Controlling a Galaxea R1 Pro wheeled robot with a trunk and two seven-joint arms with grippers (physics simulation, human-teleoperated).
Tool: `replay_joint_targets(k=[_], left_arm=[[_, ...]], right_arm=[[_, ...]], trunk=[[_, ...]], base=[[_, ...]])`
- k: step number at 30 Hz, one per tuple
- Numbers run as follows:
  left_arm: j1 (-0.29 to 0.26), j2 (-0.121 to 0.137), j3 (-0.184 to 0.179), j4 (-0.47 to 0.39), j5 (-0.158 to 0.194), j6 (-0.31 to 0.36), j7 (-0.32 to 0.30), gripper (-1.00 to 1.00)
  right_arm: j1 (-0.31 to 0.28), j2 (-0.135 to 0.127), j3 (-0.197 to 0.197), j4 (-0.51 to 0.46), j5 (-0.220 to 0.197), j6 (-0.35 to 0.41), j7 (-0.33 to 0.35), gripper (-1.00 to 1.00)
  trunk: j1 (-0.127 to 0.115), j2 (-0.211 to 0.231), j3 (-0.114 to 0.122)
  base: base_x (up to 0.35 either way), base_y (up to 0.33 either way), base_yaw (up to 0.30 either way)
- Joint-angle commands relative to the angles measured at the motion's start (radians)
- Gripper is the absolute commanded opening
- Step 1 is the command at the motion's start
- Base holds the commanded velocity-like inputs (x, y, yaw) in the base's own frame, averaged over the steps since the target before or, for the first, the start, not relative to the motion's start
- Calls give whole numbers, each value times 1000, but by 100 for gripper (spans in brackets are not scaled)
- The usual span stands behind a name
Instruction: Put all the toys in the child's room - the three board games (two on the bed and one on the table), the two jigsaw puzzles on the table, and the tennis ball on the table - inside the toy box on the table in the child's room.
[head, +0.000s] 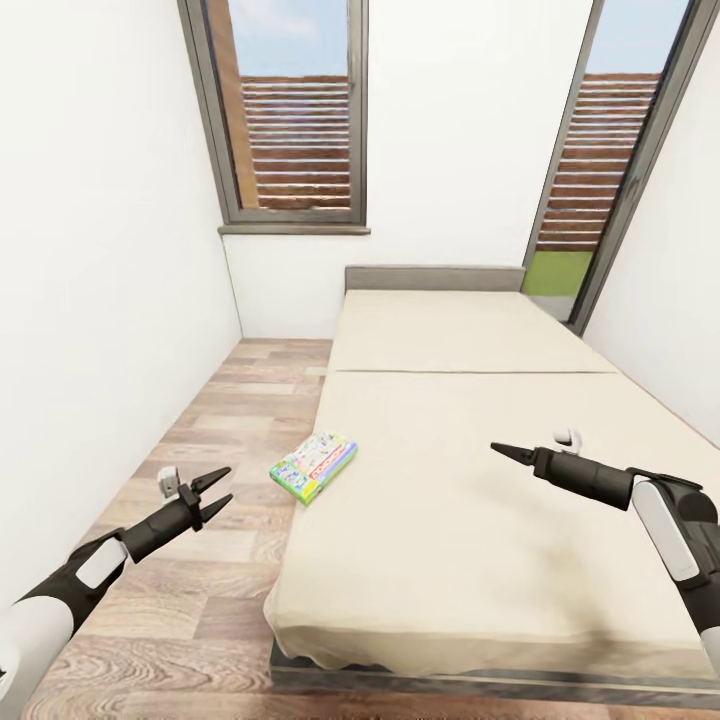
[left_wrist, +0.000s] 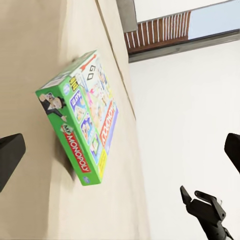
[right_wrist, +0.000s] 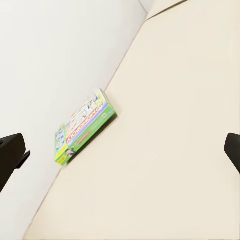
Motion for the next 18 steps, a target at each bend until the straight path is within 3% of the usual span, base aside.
replay_joint_targets(k=[1, 5, 18], left_arm=[[-1, 2, -5, 0, 8, 8, -2, 100], [-1, 7, -5, 0, 9, 9, -4, 100], [0, 22, -3, 0, 10, 19, -8, 100]], right_arm=[[-1, 0, 0, 0, -2, 6, 2, 100], [-1, 0, 1, 0, -2, 6, 2, 100], [-1, 0, 2, 0, -1, 6, 2, 100]], trunk=[[4, -8, -4], [19, -36, -17], [19, -36, -17]], base=[[0, 0, 0], [0, 0, 0], [0, 0, 0]])
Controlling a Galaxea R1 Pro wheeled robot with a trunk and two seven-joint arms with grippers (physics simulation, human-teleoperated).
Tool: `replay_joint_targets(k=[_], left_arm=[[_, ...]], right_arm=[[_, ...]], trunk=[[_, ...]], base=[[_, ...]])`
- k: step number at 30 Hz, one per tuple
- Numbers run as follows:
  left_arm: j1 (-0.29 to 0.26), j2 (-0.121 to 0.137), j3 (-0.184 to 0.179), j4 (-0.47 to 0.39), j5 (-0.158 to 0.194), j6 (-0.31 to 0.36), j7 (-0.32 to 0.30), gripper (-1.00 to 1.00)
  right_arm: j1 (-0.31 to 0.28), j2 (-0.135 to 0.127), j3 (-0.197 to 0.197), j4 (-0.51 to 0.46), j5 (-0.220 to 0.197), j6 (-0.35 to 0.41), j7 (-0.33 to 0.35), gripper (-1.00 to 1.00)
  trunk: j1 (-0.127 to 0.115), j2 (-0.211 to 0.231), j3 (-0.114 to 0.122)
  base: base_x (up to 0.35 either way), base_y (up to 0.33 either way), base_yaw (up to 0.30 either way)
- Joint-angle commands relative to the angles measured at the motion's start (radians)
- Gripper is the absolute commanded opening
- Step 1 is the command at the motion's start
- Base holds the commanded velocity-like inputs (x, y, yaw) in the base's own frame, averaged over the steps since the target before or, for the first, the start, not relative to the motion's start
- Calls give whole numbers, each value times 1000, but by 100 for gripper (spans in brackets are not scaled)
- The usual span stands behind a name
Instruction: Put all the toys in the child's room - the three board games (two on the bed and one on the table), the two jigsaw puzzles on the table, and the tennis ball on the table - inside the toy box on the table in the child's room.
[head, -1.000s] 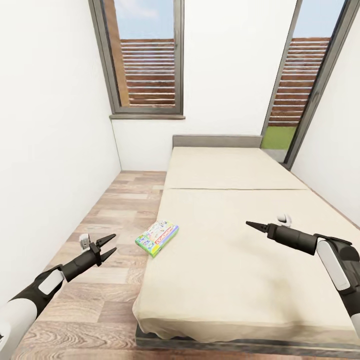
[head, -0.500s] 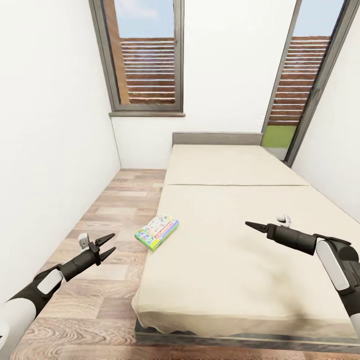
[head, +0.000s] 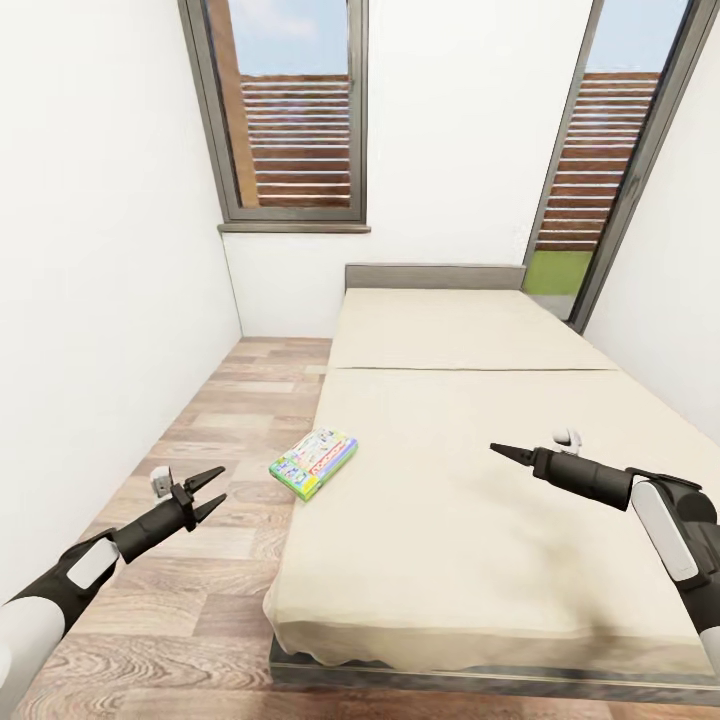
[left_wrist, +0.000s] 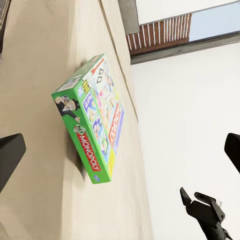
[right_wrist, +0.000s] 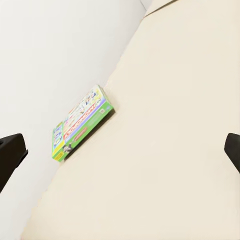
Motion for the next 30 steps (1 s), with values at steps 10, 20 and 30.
replay_joint_targets(k=[10, 20, 30], left_arm=[[-2, 2, -4, 0, 6, 7, 1, 100], [-5, 7, -3, 1, 5, 5, 6, 100], [-6, 3, 1, 2, 8, -22, 17, 100]], right_arm=[[-1, 0, -1, 0, -2, 5, 2, 100], [-1, 0, 1, 1, -2, 5, 3, 100], [-1, 1, 1, 1, -2, 5, 3, 100]], trunk=[[19, -35, -17], [57, -105, -48], [57, -105, -48]], base=[[0, 0, 0], [0, 0, 0], [0, 0, 0]])
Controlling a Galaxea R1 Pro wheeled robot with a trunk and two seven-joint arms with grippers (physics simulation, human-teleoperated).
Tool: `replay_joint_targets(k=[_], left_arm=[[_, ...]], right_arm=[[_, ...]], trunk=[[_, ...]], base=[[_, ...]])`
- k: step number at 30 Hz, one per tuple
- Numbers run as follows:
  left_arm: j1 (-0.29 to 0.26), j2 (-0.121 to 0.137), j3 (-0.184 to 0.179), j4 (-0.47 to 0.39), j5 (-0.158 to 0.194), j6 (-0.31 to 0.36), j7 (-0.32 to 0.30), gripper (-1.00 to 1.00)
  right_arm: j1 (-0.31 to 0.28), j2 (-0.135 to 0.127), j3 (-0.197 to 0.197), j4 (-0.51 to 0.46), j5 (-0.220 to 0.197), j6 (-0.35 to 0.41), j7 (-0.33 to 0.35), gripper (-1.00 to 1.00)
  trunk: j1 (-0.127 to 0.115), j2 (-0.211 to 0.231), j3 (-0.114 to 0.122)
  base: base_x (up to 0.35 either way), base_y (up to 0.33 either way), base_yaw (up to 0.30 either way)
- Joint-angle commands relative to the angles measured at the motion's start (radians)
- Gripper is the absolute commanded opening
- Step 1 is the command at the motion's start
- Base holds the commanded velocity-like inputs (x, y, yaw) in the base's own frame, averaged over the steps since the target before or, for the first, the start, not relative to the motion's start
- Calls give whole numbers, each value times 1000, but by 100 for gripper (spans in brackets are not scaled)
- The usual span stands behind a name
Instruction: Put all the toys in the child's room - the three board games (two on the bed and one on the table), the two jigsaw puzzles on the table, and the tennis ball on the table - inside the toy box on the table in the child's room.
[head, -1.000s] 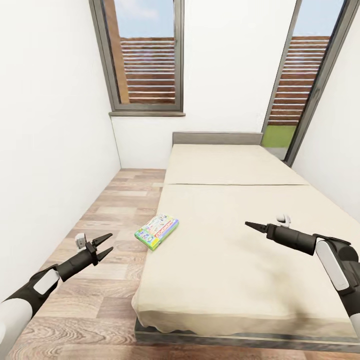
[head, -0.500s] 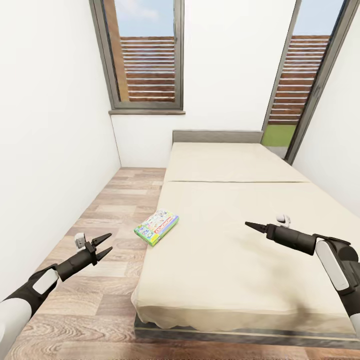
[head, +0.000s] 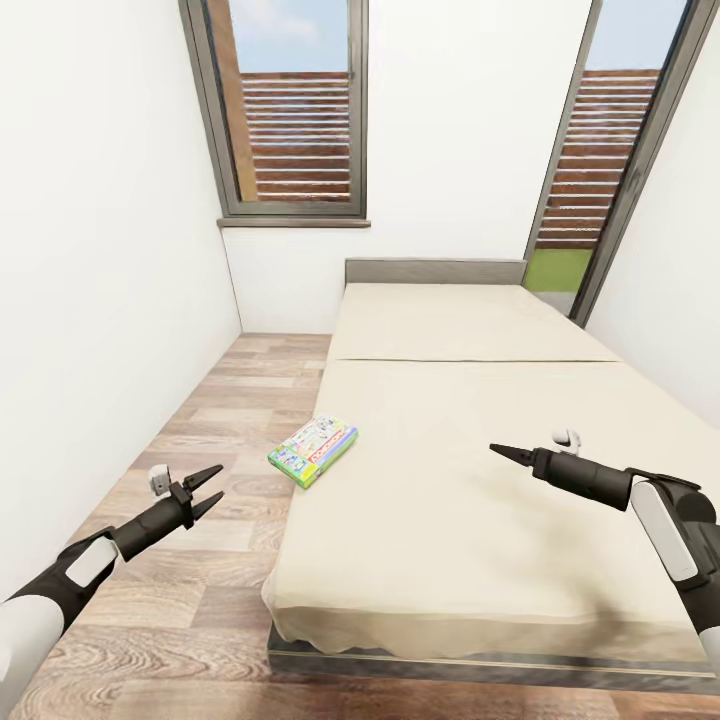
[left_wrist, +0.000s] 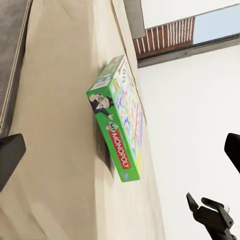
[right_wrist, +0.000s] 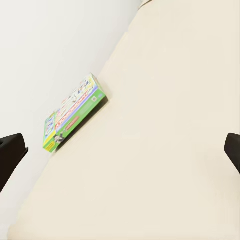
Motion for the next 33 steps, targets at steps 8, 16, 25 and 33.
replay_joint_targets(k=[8, 16, 25, 33], left_arm=[[-11, -12, 0, 4, 23, -59, 94, 100], [-25, -25, 14, 5, 75, -93, 219, 100], [-31, -29, 24, 4, 111, -118, 269, 100], [-33, -32, 24, 2, 119, -125, 279, 100]], right_arm=[[-1, -2, -1, -1, -2, 6, 4, 100], [0, -9, -2, -25, -7, 13, 9, 100], [20, -13, -9, -90, -7, 71, 10, 100], [42, -13, -12, -147, -7, 93, 9, 100]], trunk=[[0, 0, -1], [0, 0, -1], [0, 0, -1], [0, 0, -1]], base=[[0, 0, 0], [0, 0, 0], [0, 0, 0], [0, 0, 0]])
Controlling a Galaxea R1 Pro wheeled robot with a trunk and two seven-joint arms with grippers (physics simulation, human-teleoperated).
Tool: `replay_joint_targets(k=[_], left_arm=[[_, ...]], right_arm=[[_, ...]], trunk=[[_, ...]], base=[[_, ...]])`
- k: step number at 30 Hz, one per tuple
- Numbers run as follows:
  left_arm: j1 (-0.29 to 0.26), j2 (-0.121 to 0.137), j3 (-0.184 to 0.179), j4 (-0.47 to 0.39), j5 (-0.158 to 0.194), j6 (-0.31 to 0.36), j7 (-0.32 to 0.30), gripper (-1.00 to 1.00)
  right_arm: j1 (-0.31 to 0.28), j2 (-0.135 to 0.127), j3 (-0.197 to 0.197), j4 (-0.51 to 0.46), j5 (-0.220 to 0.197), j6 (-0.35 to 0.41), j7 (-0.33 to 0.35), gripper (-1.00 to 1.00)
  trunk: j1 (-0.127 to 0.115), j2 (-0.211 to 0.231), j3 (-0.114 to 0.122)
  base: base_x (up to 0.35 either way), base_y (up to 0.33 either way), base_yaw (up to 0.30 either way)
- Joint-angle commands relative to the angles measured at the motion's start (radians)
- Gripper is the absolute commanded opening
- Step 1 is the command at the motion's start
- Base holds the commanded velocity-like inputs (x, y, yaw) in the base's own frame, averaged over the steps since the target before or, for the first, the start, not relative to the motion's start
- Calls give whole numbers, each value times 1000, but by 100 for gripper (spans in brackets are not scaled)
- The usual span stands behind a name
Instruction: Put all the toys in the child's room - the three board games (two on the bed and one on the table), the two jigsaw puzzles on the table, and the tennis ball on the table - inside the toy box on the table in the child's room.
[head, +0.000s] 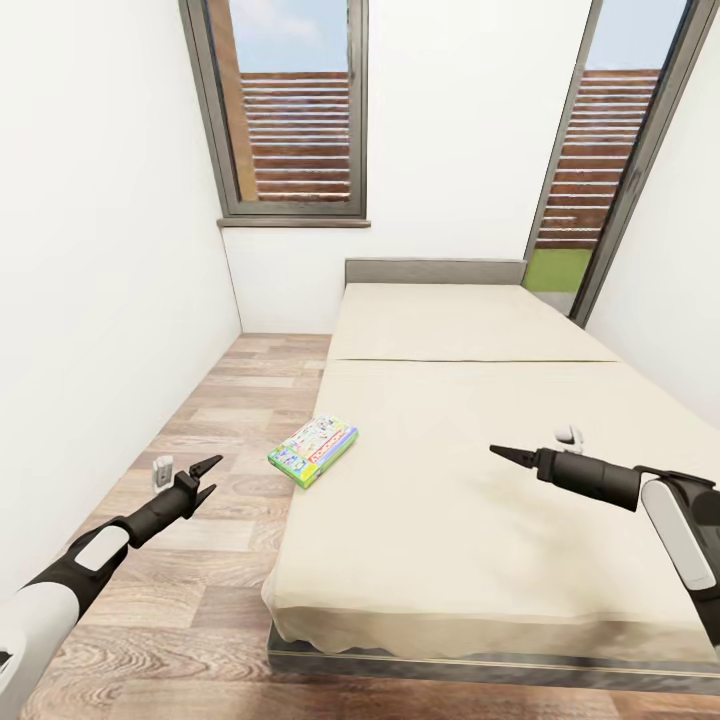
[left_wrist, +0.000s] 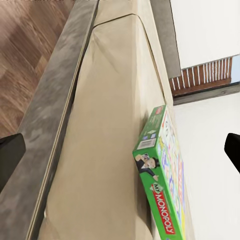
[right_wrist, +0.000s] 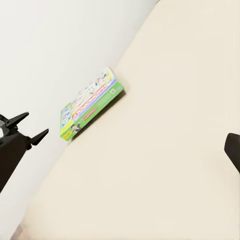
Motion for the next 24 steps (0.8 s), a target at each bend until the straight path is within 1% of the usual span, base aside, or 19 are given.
replay_joint_targets(k=[1, 9, 17, 24], left_arm=[[-1, 0, -2, 0, 7, 7, 0, 100], [1, -1, -2, -1, 6, 4, 2, 100], [5, 0, -3, -1, 6, -20, -1, 100], [10, 0, -4, 0, 8, -45, -1, 100]], right_arm=[[2, 1, -1, -7, 1, 7, 2, 100], [8, 4, -2, -22, 1, 12, -1, 100], [11, 7, -2, -28, 2, 15, -3, 100], [12, 8, -2, -31, 2, 15, -4, 100]], trunk=[[0, 0, -1], [0, 0, -1], [0, 0, -1], [0, 0, -1]], base=[[0, 0, 0], [0, 0, 0], [5, 3, 0], [128, 39, 0]])
